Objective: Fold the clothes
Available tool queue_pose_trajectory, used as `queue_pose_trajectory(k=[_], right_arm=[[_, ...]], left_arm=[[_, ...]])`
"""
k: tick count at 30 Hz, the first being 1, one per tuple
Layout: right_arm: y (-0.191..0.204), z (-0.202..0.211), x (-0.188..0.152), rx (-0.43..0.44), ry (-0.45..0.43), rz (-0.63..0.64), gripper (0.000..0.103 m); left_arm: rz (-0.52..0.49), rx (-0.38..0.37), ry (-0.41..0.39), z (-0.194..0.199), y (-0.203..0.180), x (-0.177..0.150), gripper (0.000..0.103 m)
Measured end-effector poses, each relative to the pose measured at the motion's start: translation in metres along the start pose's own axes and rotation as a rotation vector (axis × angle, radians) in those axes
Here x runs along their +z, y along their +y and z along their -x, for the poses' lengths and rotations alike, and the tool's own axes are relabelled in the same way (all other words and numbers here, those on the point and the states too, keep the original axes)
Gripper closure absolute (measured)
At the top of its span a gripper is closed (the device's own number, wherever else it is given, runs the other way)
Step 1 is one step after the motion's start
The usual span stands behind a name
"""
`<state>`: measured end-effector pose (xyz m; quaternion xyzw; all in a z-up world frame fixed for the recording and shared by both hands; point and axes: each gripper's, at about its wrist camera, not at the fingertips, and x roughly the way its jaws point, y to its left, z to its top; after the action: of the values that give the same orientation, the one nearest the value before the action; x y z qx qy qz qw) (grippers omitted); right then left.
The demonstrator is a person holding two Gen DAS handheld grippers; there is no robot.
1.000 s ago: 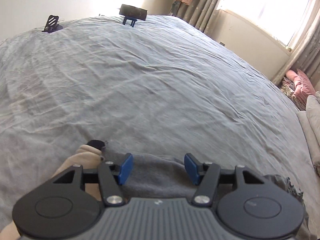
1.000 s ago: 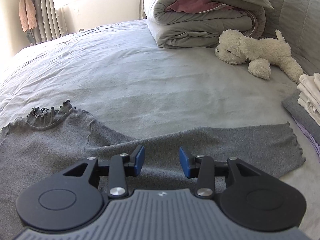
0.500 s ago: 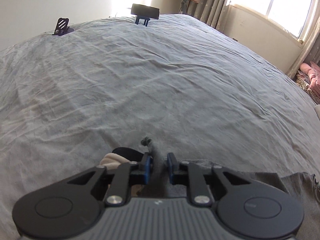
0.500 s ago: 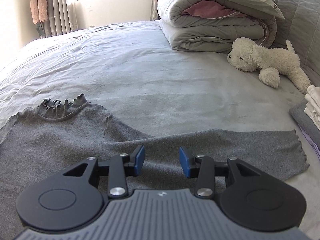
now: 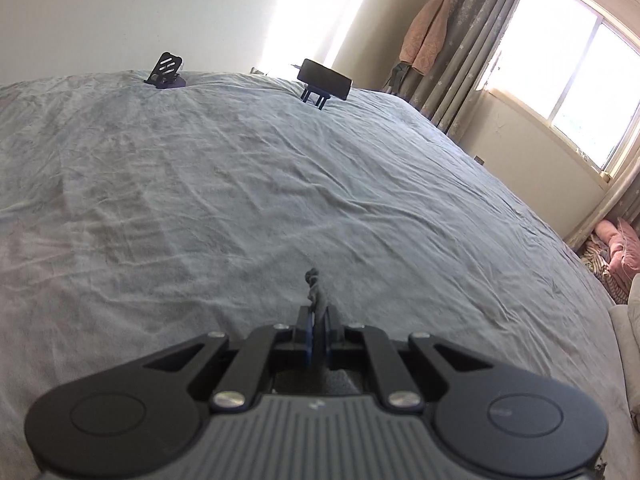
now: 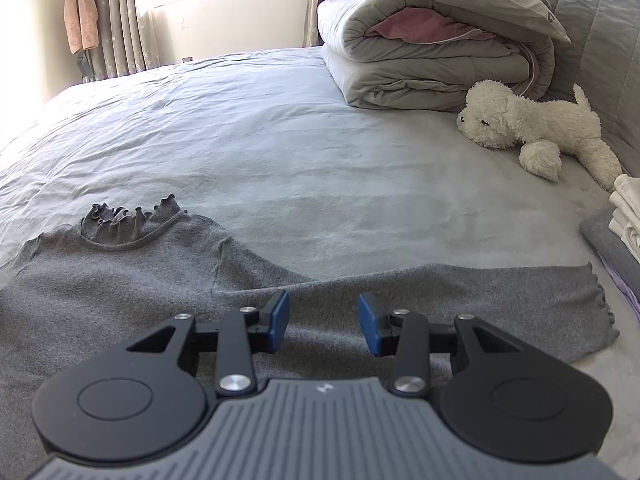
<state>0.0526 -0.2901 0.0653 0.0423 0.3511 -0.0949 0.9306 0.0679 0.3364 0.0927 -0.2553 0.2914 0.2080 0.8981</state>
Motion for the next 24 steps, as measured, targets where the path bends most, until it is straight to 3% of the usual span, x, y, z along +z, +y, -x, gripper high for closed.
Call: queue_pose_trajectory(k=[3,6,11,13,15,18,24], right_arm=[[0.002,-0.001,-0.001,-0.004,0.002,0.006,0.061],[0.005,0.0,-0.001,0.011,0.001,0.011,0.061],[0.042,0.01,-0.006,0.144,0.006,0.109,0.06],[0.068,0.019,-0.007,0.216,-0.002,0.151,0.059],[0.092,0.024,-0.006,0.301,0.005,0.138,0.05],[0.147,0.023,0.002,0.442,0.027,0.141,0.05],[0.283,-0.009,0.027,0.52,0.043,0.336,0.05]], left_arm=[[-0.042,0.013,0.032,-0.004,-0.004,-0.003,0.098],[-0.019,0.005,0.04,-0.003,-0.001,-0.004,0.098],[-0.006,-0.024,0.052,-0.001,-0.001,-0.004,0.098],[-0.011,-0.036,0.059,-0.001,-0.001,-0.004,0.098],[-0.035,-0.034,0.06,0.0,-0.003,-0.005,0.098],[-0.098,-0.018,0.047,0.002,-0.006,-0.006,0.098],[-0.149,-0.017,0.051,0.002,-0.003,-0.007,0.098]])
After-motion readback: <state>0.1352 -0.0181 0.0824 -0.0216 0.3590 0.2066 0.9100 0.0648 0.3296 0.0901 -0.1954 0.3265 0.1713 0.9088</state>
